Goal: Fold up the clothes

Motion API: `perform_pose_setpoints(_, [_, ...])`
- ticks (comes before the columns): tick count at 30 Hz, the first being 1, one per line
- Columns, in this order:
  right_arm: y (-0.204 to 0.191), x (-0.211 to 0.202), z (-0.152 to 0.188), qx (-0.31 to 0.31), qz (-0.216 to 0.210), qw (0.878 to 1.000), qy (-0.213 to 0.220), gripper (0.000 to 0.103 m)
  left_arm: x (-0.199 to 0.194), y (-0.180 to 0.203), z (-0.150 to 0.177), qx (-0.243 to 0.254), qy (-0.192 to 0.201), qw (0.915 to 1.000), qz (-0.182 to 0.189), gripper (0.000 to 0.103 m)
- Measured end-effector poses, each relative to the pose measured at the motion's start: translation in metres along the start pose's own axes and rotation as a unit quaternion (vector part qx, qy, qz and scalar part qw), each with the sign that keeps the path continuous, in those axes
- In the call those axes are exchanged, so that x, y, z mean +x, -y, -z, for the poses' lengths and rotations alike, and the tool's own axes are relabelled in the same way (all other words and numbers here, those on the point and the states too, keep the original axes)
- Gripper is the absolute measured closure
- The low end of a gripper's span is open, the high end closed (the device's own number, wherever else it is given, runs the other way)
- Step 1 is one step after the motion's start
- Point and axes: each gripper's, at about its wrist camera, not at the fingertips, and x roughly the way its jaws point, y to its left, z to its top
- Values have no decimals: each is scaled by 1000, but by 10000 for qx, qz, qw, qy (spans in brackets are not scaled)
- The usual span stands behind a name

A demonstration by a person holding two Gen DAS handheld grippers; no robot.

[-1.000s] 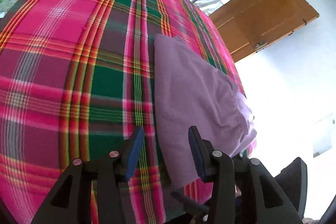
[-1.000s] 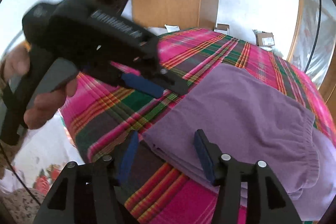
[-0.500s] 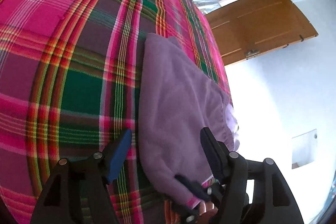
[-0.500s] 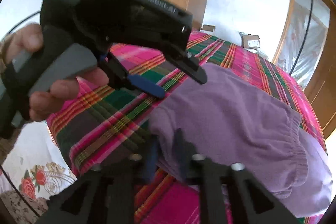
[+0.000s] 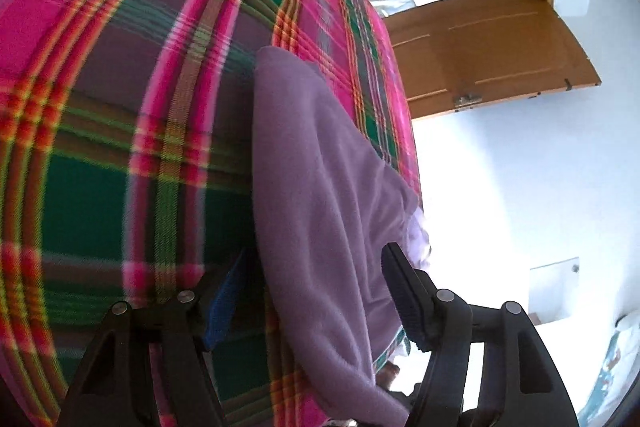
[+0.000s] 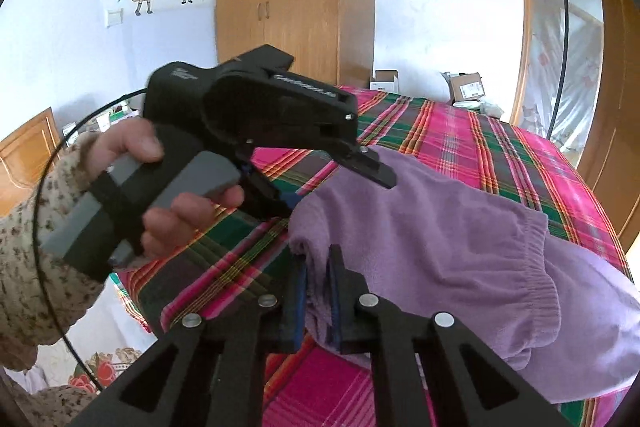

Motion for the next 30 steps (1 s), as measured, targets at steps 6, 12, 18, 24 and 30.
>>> perform_pose_setpoints(6, [5,-1,3,40,-45,10000,-4,93,9,10,-6,71,-41,9999,-114,35])
perform_pose_setpoints(12, [6,2,6,41,-61,10000,-37,93,31,19,-14,53,-198,9998,21,61])
perform_pose_setpoints(18, [4,8,5,-14,-98,9999,-103,93,34,19,-16,113,-156,9997,122,87])
perform_pose_setpoints(24, [-4,13,5,-122,-140,9997,-175,93,34,21,-15,238,-91,9993,268,92])
perform_pose_setpoints(30, [-15,19,-2,-285,-190,9993,-132,94,25,26,-16,379,6,9985,388,93])
